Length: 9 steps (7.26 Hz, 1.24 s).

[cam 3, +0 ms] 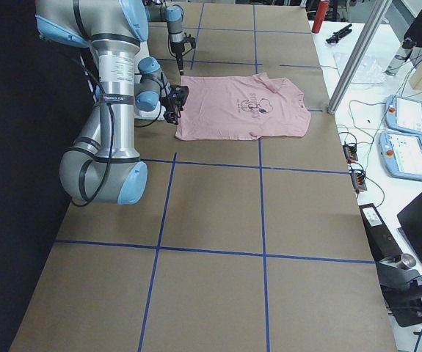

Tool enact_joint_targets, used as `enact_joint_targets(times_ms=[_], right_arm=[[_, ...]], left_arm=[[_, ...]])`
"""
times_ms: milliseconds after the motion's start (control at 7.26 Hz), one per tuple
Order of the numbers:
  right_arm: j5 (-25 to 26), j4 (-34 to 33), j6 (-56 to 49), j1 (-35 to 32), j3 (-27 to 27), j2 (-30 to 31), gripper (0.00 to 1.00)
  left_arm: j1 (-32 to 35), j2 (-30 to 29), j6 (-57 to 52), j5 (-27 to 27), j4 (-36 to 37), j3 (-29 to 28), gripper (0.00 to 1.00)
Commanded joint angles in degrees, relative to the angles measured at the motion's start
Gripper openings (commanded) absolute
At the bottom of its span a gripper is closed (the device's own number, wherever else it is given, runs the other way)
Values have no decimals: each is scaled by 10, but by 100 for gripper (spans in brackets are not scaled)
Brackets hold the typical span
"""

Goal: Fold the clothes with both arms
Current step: 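Move both grippers down to the hem corners nearest the robot, then pinch the hem corners with both grippers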

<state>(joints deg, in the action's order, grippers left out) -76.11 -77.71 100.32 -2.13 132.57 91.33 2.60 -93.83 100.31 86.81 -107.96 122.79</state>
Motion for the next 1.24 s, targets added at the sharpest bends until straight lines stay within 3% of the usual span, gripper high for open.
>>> enact_joint_targets(times_ms=[0,413,1102], right_arm=[[1,0,0,1,1,-2,84],[2,0,1,1,1,-2,85],[1,-1,0,1,1,-3,85]], left_arm=[[-3,-8,1,1,5,-21,67],[6,-11,1,0,5,-25,49],[14,-12,0,0,5,-36,45]])
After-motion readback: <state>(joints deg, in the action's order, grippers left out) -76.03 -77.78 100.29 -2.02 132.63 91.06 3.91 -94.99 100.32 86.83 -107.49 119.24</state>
